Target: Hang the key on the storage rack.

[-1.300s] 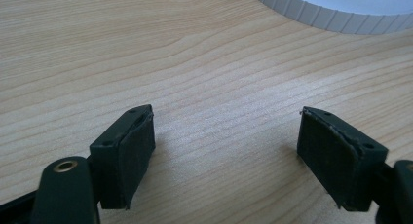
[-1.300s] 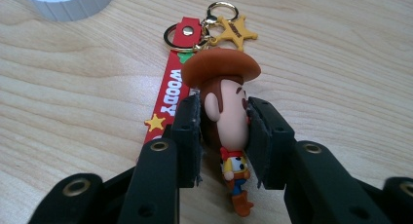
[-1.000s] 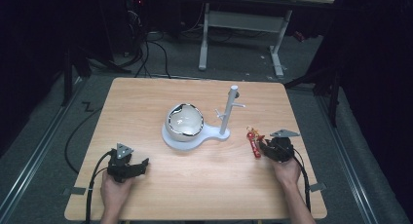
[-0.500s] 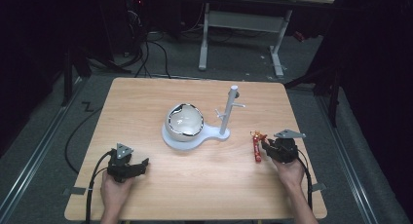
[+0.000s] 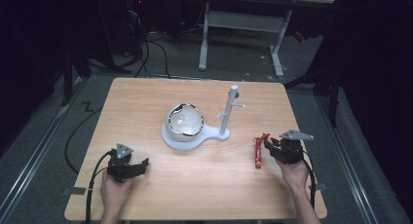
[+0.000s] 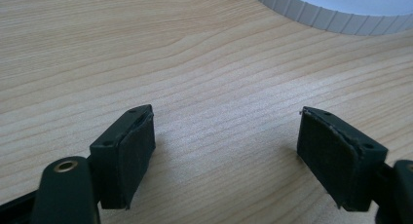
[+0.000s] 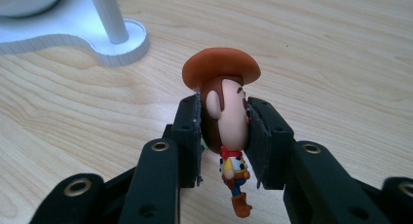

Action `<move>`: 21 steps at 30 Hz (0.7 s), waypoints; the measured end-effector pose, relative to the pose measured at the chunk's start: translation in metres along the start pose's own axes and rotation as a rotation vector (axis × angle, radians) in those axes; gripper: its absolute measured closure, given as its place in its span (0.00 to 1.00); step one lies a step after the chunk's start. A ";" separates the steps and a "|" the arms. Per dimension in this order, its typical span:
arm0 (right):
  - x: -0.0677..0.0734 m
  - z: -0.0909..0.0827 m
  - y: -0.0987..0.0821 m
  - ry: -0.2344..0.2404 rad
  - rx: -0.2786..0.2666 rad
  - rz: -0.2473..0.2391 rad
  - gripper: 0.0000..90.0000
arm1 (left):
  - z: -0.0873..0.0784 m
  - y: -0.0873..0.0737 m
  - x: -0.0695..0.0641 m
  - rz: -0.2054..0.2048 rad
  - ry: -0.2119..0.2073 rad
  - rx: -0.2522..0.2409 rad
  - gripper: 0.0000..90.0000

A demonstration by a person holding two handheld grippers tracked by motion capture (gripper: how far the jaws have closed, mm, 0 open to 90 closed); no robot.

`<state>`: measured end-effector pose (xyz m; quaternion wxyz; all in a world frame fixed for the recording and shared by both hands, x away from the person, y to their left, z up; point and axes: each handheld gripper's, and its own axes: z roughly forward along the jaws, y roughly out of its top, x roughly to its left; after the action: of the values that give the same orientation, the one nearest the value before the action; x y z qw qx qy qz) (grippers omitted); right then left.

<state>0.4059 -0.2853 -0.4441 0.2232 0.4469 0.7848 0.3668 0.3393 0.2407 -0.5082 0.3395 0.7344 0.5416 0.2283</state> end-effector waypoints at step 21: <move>0.011 -0.035 0.019 0.038 -0.094 -0.036 0.75 | 0.000 0.000 0.000 0.000 0.001 0.000 0.25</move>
<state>0.3867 -0.2827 -0.4079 0.2357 0.4147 0.7787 0.4075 0.3393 0.2406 -0.5082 0.3391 0.7345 0.5416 0.2285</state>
